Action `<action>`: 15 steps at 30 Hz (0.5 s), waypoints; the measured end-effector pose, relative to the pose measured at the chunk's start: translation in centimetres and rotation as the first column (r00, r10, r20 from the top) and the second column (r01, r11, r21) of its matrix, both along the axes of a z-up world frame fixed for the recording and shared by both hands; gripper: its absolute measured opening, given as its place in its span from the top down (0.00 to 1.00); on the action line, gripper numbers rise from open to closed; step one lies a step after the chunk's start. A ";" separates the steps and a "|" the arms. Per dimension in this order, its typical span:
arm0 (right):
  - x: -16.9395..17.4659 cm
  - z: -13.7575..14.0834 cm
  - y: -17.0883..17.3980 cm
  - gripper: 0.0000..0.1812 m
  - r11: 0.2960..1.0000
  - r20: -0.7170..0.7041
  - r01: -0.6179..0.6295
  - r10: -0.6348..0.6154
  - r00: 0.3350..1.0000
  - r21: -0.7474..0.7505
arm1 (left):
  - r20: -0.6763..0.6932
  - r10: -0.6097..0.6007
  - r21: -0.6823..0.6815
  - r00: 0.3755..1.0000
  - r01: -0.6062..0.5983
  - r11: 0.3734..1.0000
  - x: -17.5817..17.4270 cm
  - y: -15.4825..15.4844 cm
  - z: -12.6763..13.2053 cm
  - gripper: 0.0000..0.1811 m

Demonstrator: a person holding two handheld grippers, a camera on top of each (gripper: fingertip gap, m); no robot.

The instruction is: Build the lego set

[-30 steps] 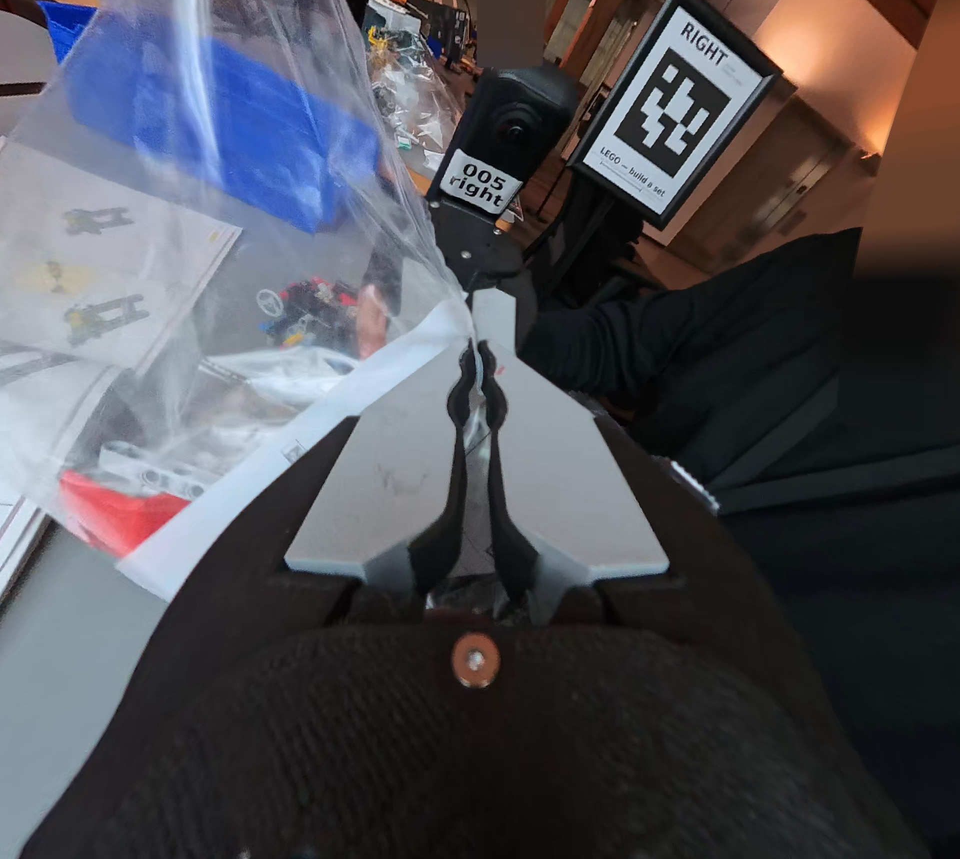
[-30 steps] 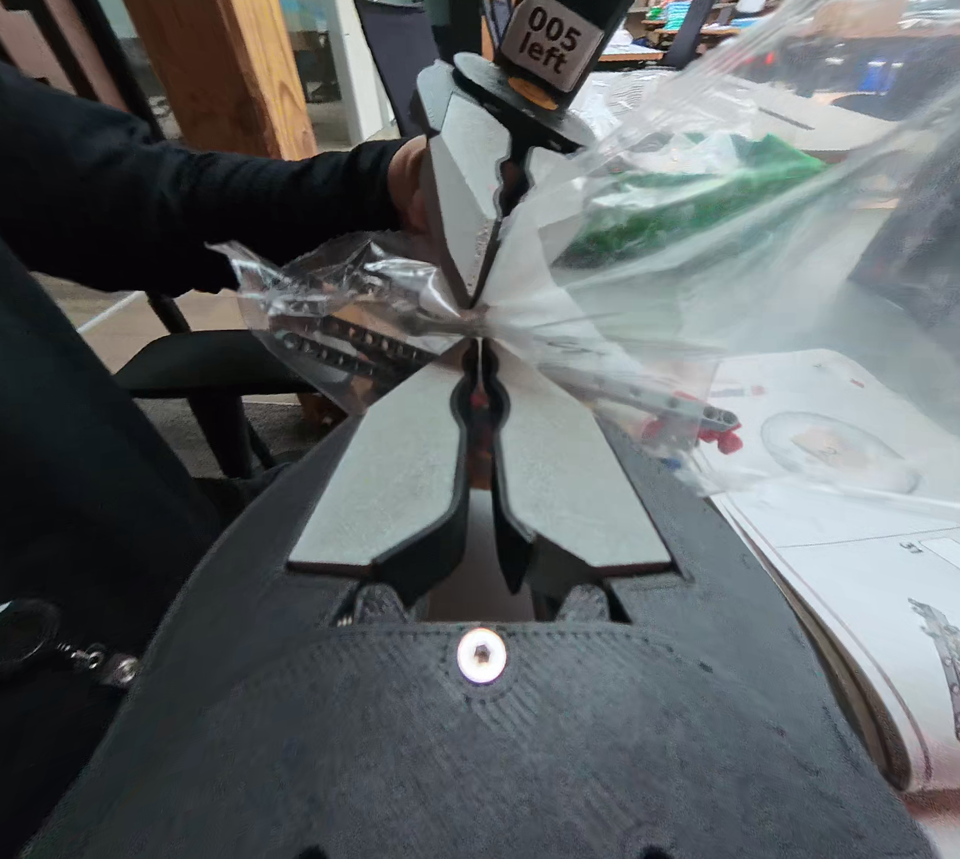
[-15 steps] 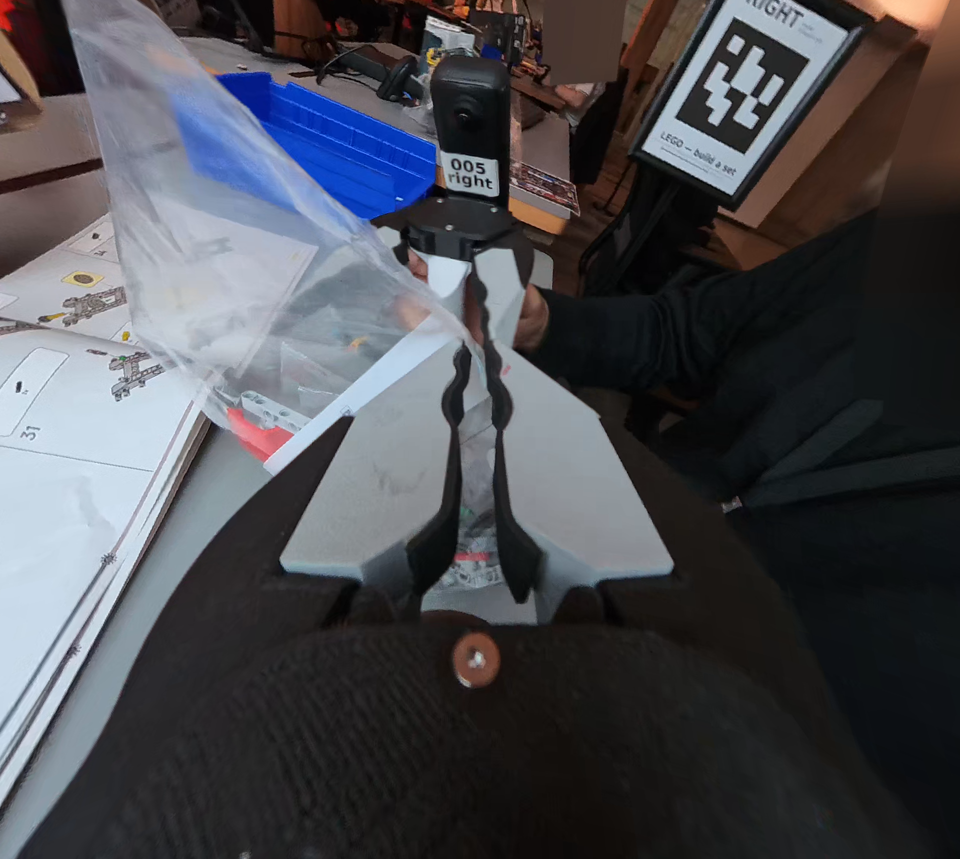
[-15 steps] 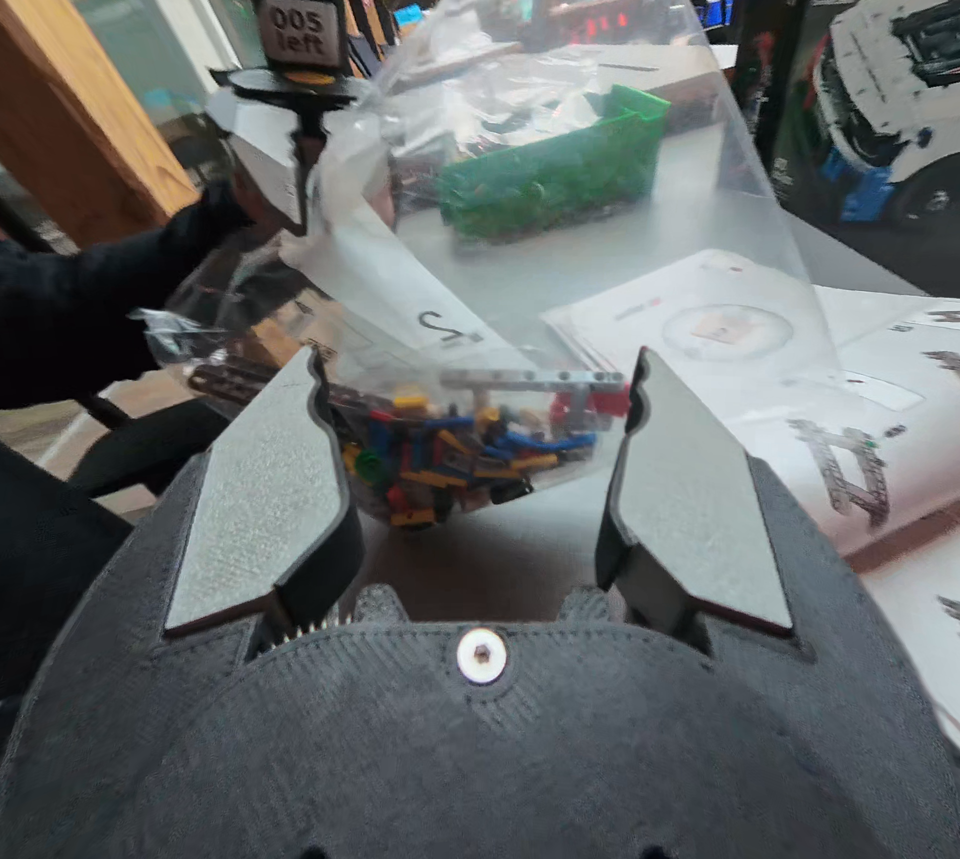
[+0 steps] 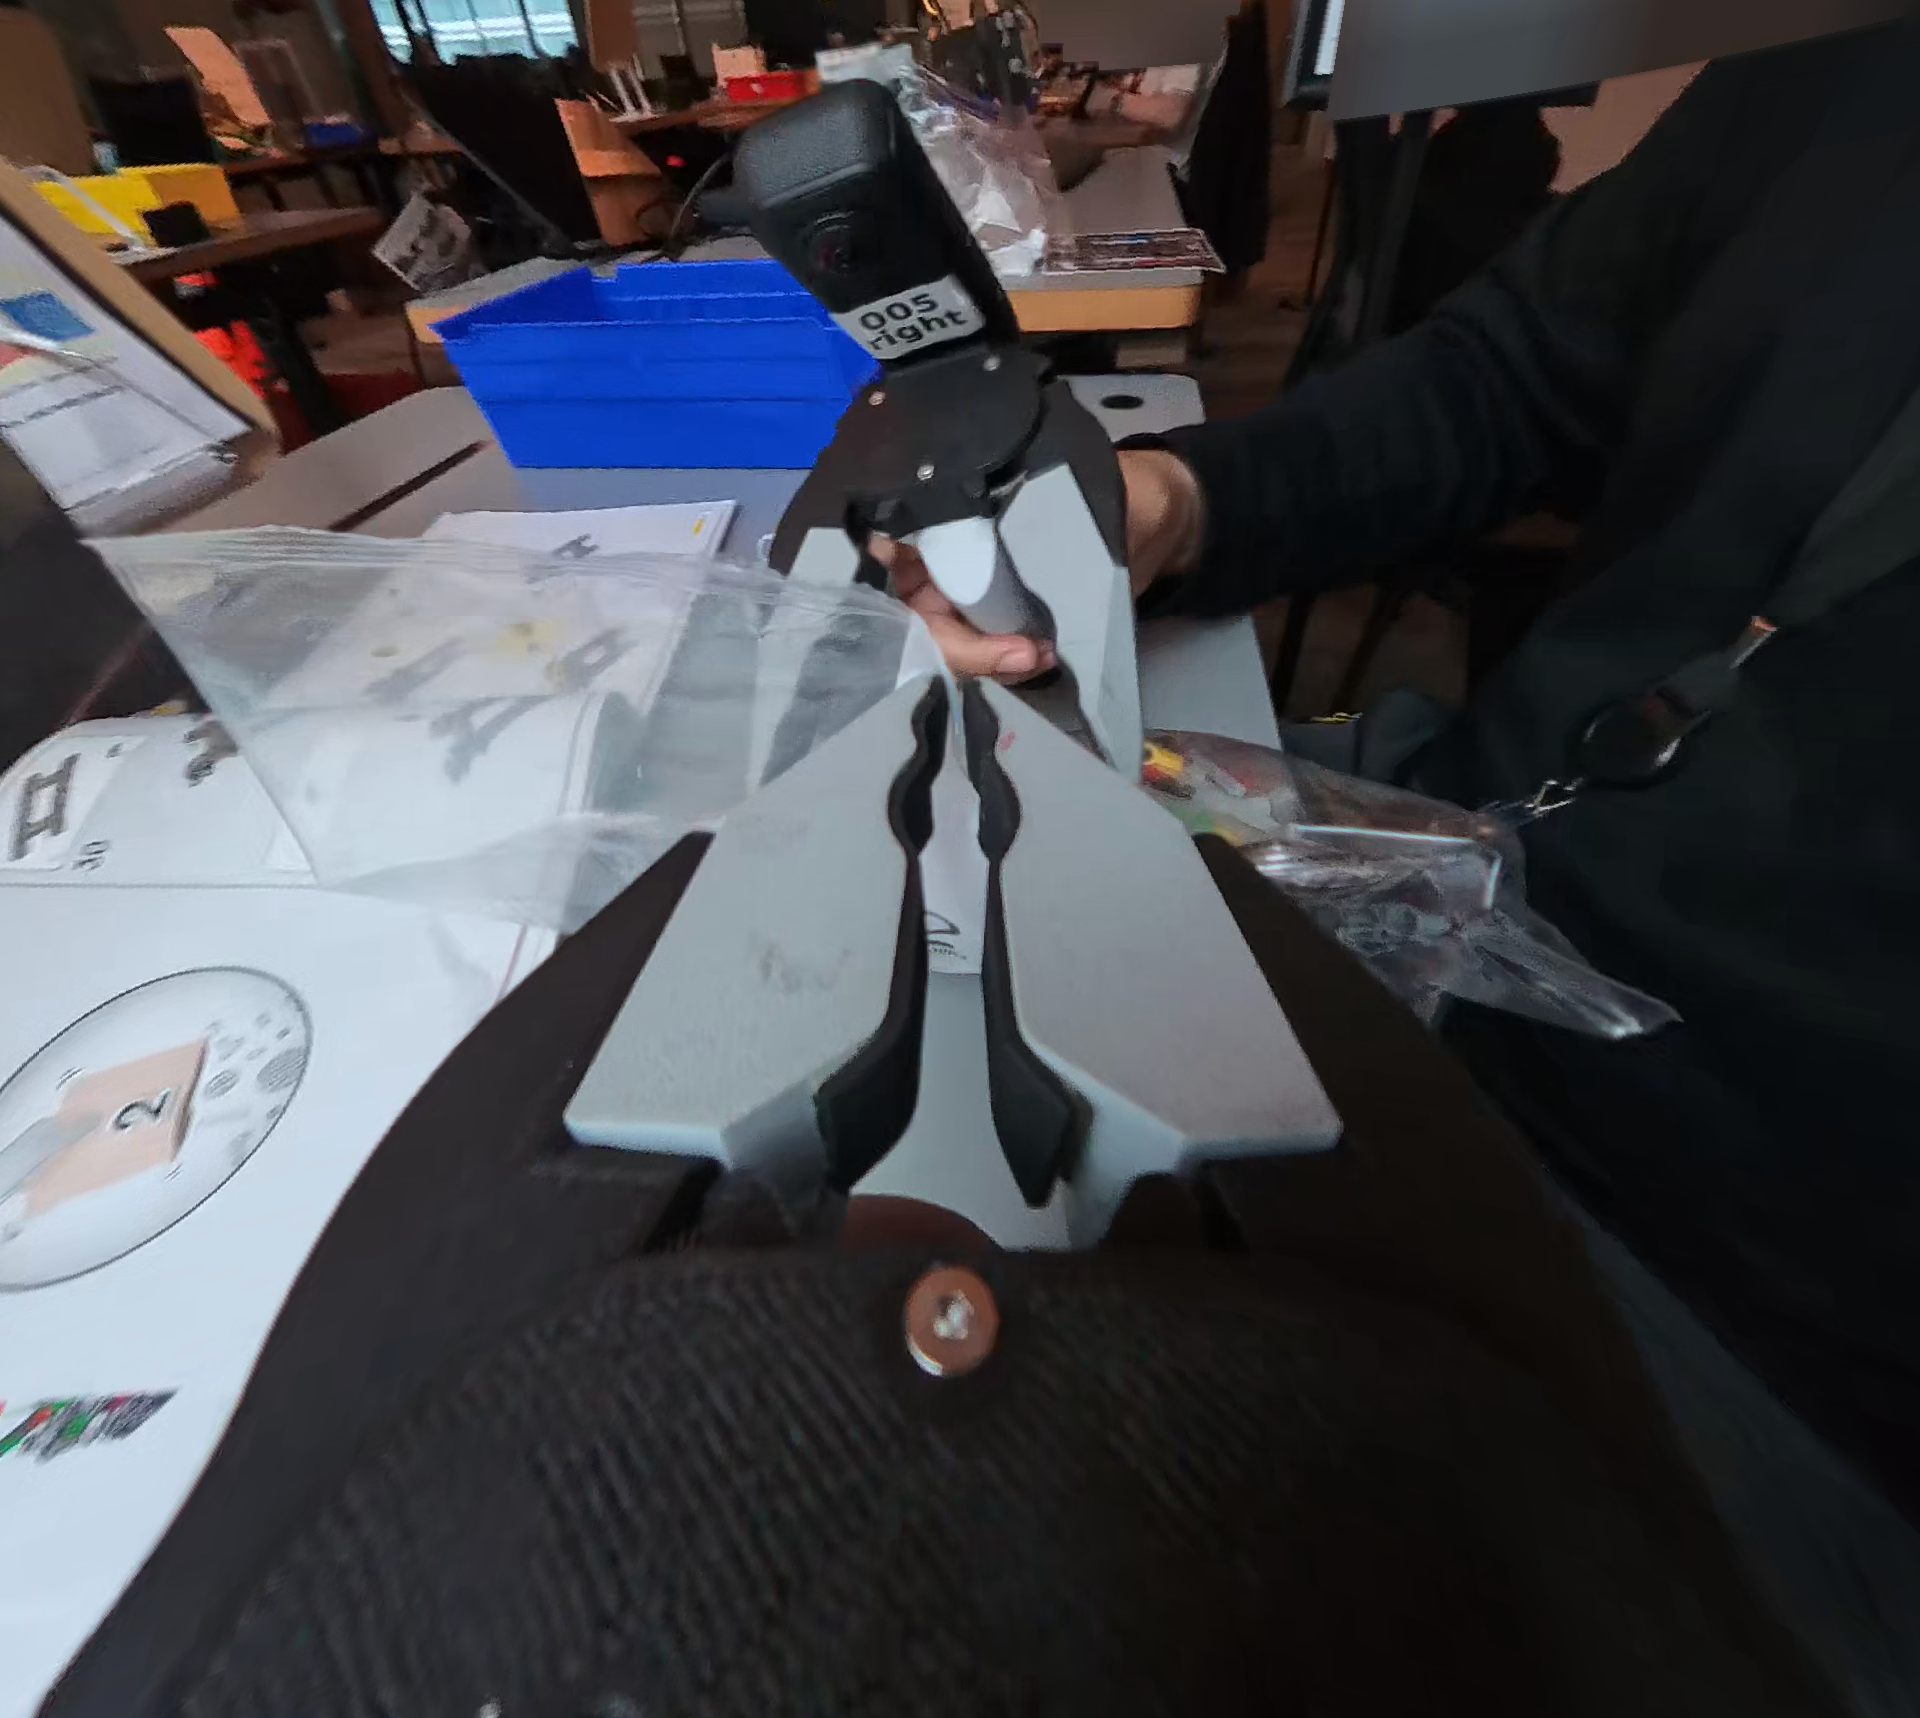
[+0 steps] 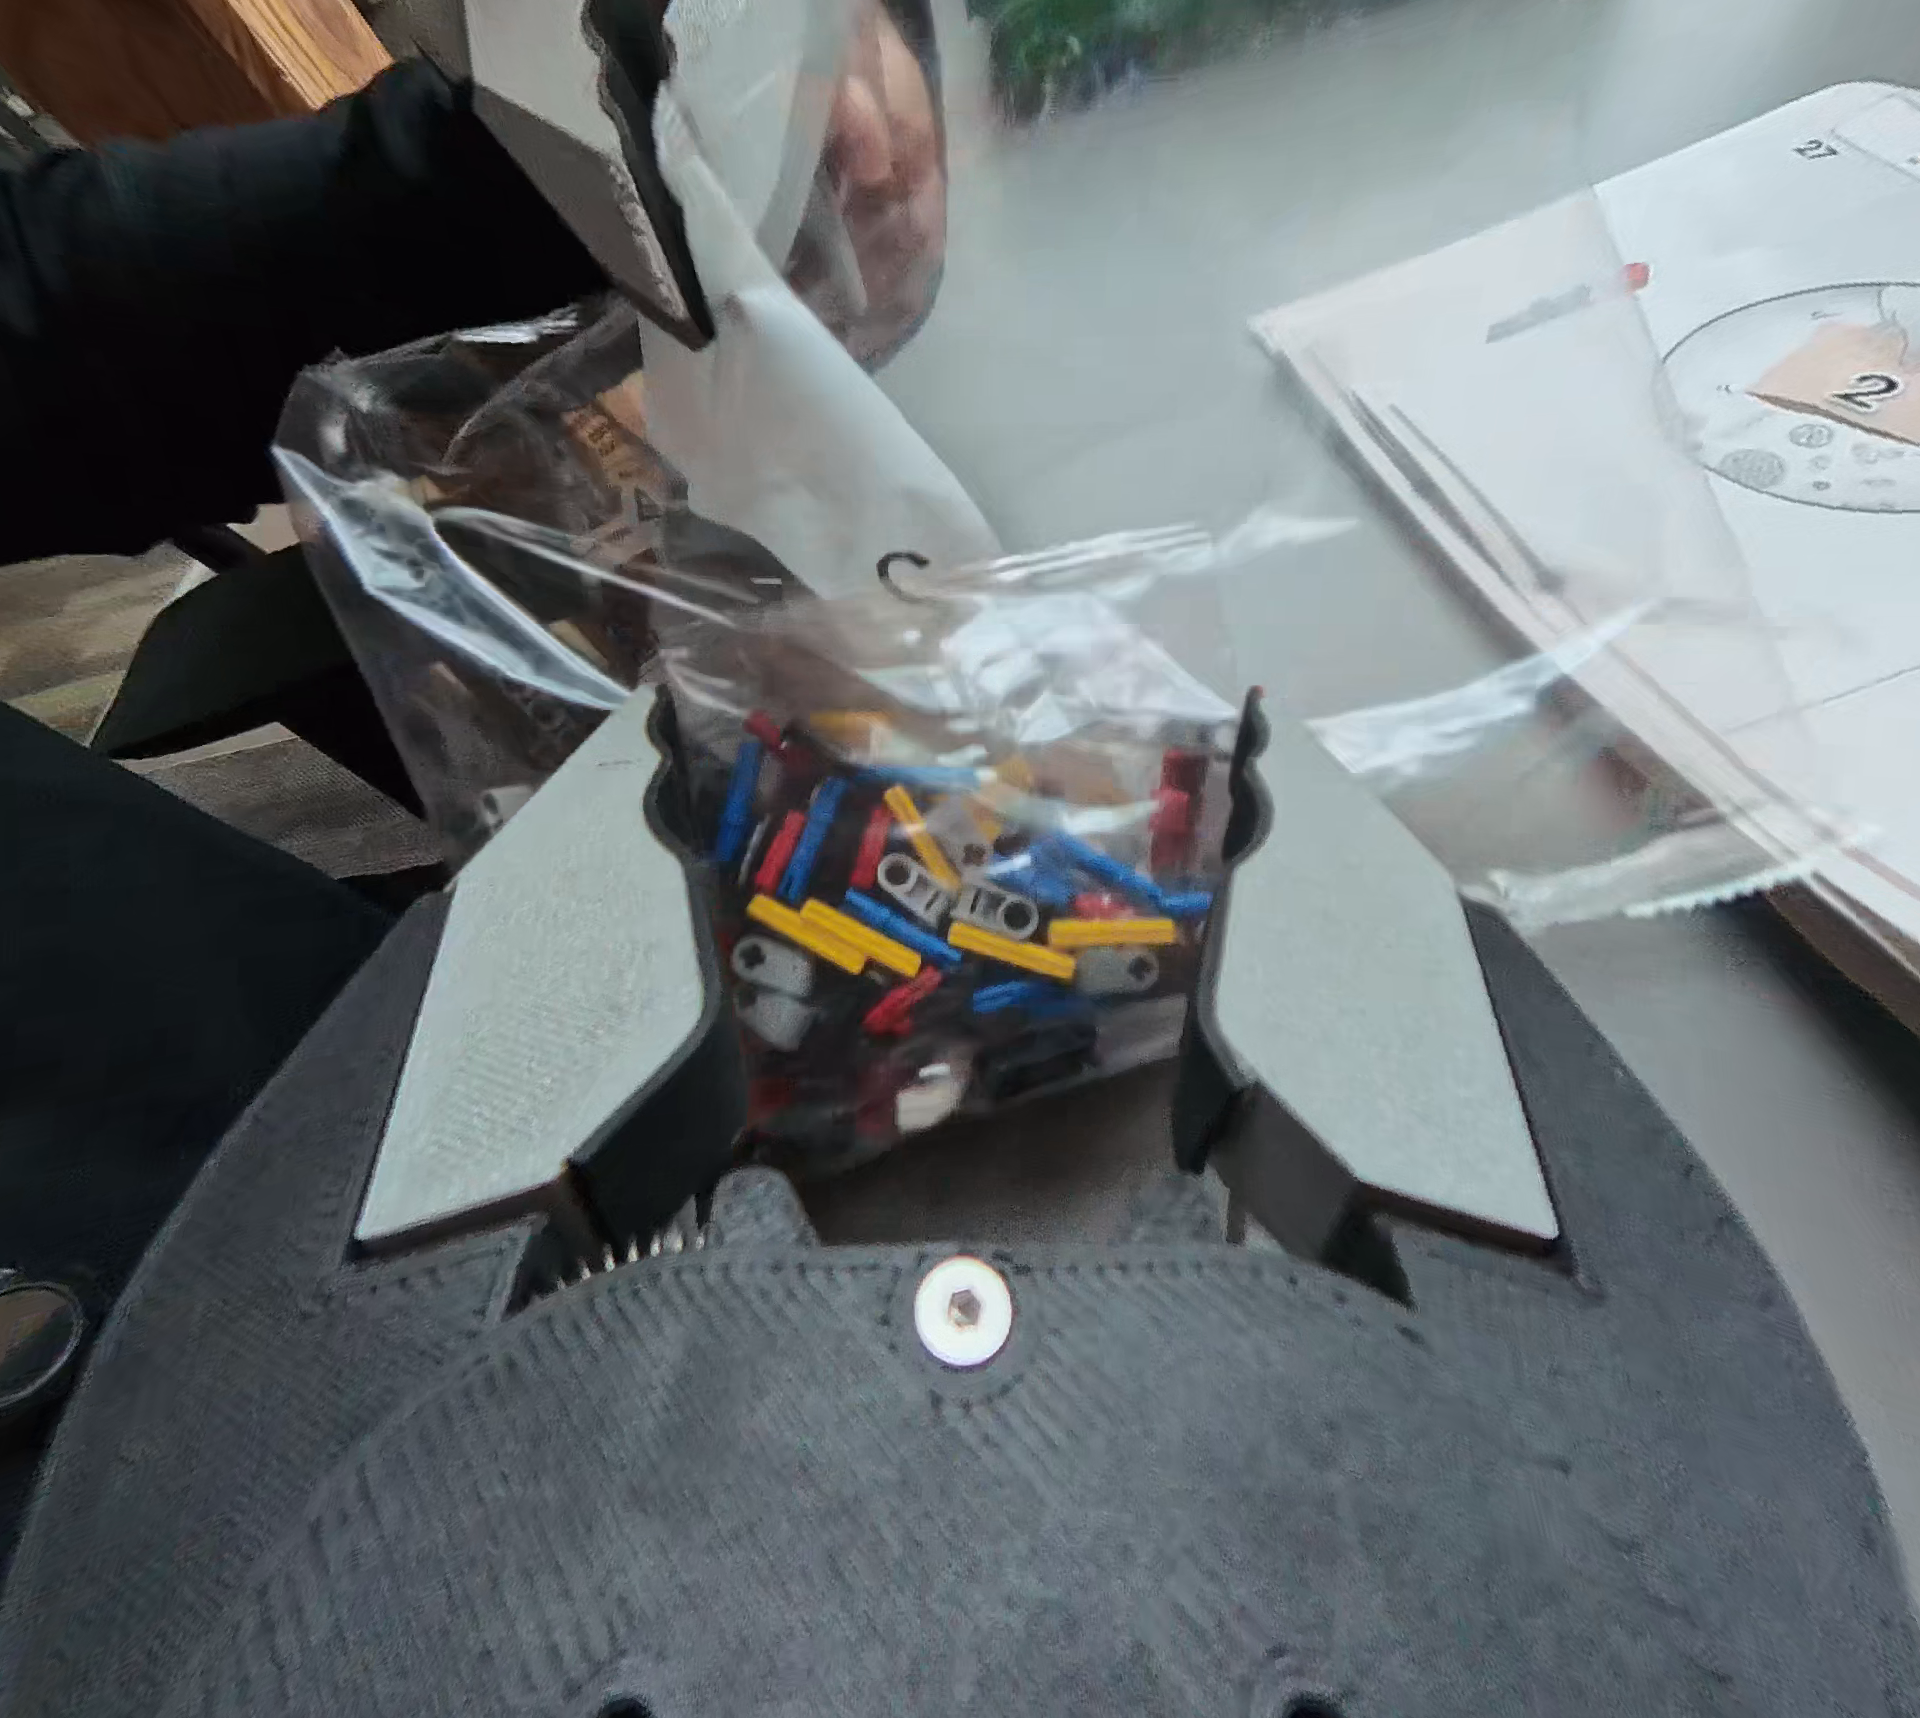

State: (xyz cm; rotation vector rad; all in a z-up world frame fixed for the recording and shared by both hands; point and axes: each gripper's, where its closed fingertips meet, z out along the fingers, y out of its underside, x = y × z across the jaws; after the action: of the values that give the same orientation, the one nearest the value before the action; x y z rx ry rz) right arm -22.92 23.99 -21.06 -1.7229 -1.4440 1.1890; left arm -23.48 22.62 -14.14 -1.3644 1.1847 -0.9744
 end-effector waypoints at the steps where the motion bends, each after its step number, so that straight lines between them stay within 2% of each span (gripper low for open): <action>1: -0.2 0.3 -0.3 0.40 1.000 -0.019 -0.009 0.009 1.000 0.000 | -0.010 -0.009 -0.007 1.000 0.009 1.000 0.6 -0.2 0.0 1.00; 4: -0.7 2.4 -2.7 0.34 0.994 -0.117 -0.107 0.110 0.987 0.030 | 0.058 0.029 -0.043 0.998 -0.027 0.999 2.3 -0.2 1.0 1.00; 5: -0.6 2.9 -3.2 0.36 0.991 -0.121 -0.113 0.121 0.985 0.073 | 0.074 0.054 -0.067 0.996 -0.049 0.997 2.7 0.0 1.4 1.00; 7: 0.1 3.1 -3.2 0.37 0.981 -0.071 -0.092 0.105 0.992 0.168 | 0.076 0.085 -0.097 0.994 -0.077 0.992 3.2 0.1 2.1 1.00; 9: 1.6 3.4 -3.3 0.35 0.963 -0.016 -0.097 0.105 0.994 0.253 | 0.090 0.084 -0.071 0.992 -0.078 0.994 3.4 -0.4 3.3 1.00; 12: 3.3 2.6 -2.4 0.40 0.915 0.085 -0.095 0.067 0.994 0.391 | 0.153 0.093 -0.150 0.984 -0.069 0.986 3.9 -0.2 4.9 1.00; 15: 3.1 0.4 -2.1 0.41 0.918 0.182 -0.117 0.051 0.982 0.378 | 0.168 0.092 -0.209 0.981 -0.056 0.976 5.5 0.3 4.2 1.00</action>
State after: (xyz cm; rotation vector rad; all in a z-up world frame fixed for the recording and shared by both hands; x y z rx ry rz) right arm -19.82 21.87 -20.63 -1.5220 -1.7362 0.7429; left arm -17.95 22.95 -9.99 -1.4382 0.9140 -1.1629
